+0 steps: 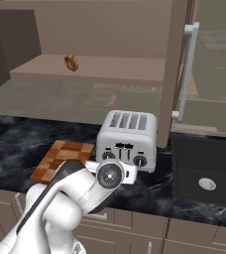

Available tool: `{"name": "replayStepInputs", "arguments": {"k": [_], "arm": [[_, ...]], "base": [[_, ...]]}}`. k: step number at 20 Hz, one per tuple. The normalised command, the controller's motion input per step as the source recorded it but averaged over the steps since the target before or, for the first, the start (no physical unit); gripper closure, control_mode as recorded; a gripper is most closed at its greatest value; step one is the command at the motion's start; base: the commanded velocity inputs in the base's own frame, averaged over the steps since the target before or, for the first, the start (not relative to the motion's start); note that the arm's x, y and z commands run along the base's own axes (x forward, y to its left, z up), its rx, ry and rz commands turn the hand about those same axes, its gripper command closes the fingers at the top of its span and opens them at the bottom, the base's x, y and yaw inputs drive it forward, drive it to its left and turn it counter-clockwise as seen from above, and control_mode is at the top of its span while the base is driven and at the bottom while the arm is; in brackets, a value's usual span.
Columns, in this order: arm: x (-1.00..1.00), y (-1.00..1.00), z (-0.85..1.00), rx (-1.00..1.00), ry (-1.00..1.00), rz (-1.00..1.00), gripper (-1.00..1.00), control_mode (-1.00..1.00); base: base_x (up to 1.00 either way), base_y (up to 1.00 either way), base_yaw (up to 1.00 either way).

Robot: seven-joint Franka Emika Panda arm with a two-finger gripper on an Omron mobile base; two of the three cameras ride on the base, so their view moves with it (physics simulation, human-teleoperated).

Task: Pick the bread, place it on the cutting board, pick the jam, place it on the counter, and close the cabinet.

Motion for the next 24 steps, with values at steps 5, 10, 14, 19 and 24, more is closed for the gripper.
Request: {"name": "replayStepInputs", "arguments": {"k": [5,10,14,19,24], "arm": [[0.18,-0.11,-0.37,0.00,0.00,0.03,1.00,-1.00],[0.20,-0.04,-0.34,0.00,0.00,0.03,1.00,-1.00],[0.20,-0.06,-0.32,0.00,0.00,0.03,1.00,-1.00],[0.26,-0.02,-0.30,0.00,0.01,0.02,1.00,-1.00],[0.33,0.00,-0.27,0.00,0.02,0.00,1.00,-1.00]], "base": [[0.00,0.00,0.00],[0.00,0.00,0.00],[0.00,0.00,0.00],[0.00,0.00,0.00],[0.00,0.00,0.00]]}}
